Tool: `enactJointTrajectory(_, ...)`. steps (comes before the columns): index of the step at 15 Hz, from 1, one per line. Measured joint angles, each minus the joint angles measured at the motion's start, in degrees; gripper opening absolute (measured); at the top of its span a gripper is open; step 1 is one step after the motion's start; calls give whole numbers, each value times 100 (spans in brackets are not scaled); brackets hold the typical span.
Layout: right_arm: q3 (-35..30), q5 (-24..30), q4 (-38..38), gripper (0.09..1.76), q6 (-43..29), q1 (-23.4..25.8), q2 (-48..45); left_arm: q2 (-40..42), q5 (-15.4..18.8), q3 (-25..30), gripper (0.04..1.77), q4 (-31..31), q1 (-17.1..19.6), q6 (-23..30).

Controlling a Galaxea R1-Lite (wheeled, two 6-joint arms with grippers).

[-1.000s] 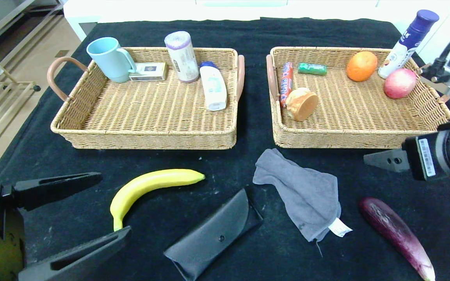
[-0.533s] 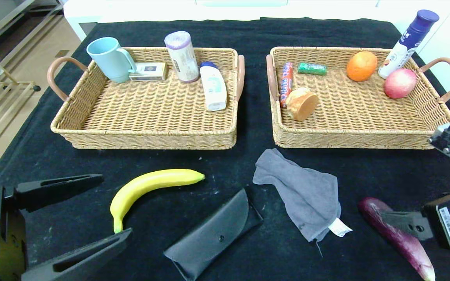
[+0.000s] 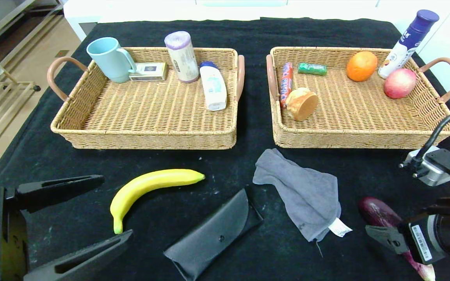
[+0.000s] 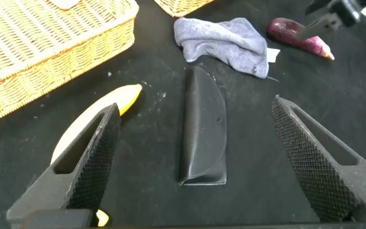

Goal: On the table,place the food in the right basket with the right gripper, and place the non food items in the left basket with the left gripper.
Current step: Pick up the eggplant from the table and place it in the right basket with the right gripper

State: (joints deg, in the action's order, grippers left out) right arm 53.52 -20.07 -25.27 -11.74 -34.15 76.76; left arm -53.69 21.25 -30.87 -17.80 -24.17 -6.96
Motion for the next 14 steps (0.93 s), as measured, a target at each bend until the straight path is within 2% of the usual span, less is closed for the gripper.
enactJointTrajectory(14, -154, 12, 395, 170, -5, 468, 617, 41, -2, 2, 172, 0, 1, -41)
